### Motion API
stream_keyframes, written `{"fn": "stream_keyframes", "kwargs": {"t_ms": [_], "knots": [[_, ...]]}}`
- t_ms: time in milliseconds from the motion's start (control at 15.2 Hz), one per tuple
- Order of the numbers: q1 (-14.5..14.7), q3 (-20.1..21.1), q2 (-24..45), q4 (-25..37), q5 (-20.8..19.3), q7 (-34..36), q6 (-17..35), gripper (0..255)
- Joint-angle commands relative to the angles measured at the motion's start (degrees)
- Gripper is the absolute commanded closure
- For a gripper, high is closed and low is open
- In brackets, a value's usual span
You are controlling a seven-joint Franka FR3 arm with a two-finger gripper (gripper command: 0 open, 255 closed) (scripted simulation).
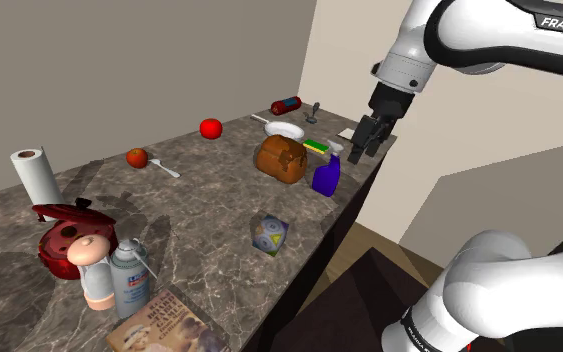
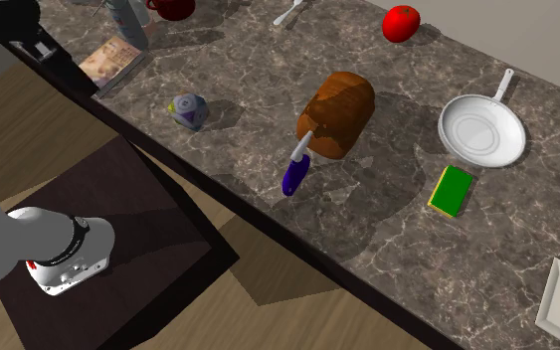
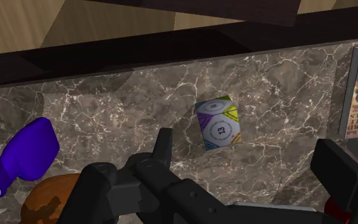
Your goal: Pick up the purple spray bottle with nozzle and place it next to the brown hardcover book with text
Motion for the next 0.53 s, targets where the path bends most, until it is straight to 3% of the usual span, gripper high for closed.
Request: {"fn": "stream_keyframes", "kwargs": {"t_ms": [0,462], "knots": [[0.0,0.0,0.0,0.0,0.0,0.0,0.0,0],[-2.2,-6.1,10.5,2.6,-4.6,-7.8,6.5,0]]}}
